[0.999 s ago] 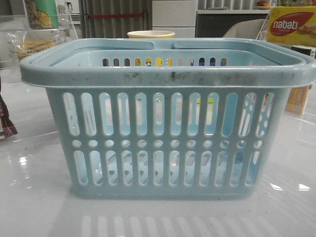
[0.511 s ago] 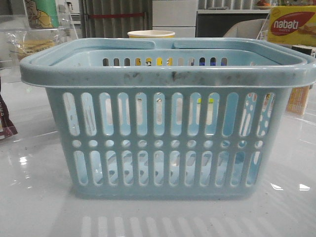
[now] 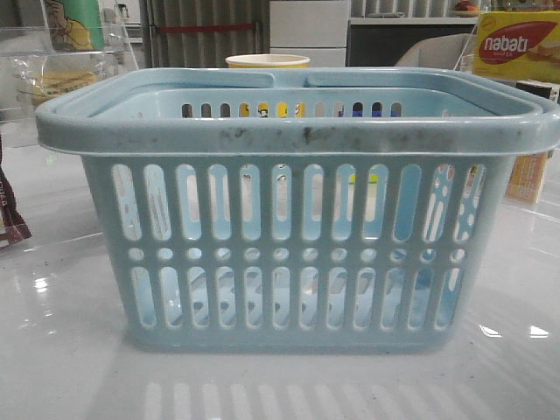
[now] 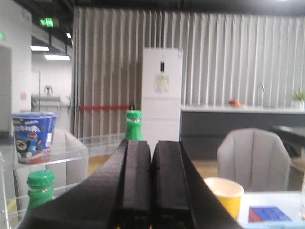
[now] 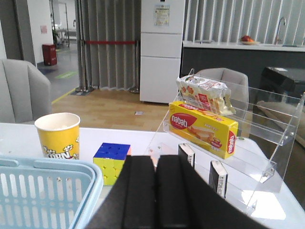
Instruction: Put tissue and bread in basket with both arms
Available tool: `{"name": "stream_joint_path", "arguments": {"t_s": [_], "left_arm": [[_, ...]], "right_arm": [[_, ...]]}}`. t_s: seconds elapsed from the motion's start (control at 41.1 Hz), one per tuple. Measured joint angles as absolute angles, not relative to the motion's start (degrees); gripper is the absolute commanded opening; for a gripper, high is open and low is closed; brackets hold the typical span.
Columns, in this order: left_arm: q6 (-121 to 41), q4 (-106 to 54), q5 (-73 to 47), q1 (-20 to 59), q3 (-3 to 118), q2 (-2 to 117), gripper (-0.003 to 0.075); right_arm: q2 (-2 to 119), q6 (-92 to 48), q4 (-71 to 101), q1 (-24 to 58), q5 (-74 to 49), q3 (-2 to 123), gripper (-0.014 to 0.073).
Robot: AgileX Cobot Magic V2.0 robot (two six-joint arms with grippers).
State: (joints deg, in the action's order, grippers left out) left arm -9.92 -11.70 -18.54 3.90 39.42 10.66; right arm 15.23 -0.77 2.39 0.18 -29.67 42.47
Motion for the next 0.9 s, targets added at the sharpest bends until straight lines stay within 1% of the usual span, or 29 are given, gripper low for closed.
{"name": "stream_joint_path", "arguments": {"t_s": [0.097, 0.219, 0.438, 0.536, 0.706, 0.731, 0.779, 0.852, 0.901], "left_arm": [[-9.8, -11.7, -24.5, 3.9, 44.4, 15.4, 0.0093], [-9.8, -11.7, -30.3, 3.9, 46.8, 20.3, 0.0093], [-9.8, -11.7, -37.2, 3.9, 44.9, 26.9, 0.0093], [-9.8, -11.7, -39.6, 3.9, 43.6, 28.9, 0.0093], [-9.8, -11.7, -39.9, 3.9, 41.1, 31.2, 0.0098], [-9.8, -11.6, -39.9, 3.9, 40.8, 31.3, 0.0106], [-9.8, -11.2, -39.9, 3.9, 40.4, 31.7, 0.0142], [-9.8, -10.1, -40.1, 3.9, 40.0, 32.2, 0.0258], [-9.8, -9.3, -40.1, 3.9, 40.0, 32.4, 0.0356]], "right_arm": [[19.1, -0.8, 2.4, 0.2, -33.8, 46.2, 0.0038], [23.4, -0.8, 2.4, 0.2, -37.9, 48.0, 0.0038], [29.5, -0.8, 2.4, 0.2, -45.1, 46.5, 0.0038], [31.9, -0.8, 2.4, 0.2, -46.0, 44.7, 0.0038], [35.4, -0.8, 2.4, 0.2, -46.3, 40.9, 0.0048], [35.8, -0.8, 2.4, 0.2, -46.3, 40.5, 0.0059], [36.6, -0.8, 2.4, 0.2, -46.3, 39.8, 0.0110], [37.9, -0.8, 2.4, 0.2, -46.3, 38.9, 0.0251], [38.7, -0.8, 2.4, 0.2, -46.3, 38.5, 0.0358]]}}
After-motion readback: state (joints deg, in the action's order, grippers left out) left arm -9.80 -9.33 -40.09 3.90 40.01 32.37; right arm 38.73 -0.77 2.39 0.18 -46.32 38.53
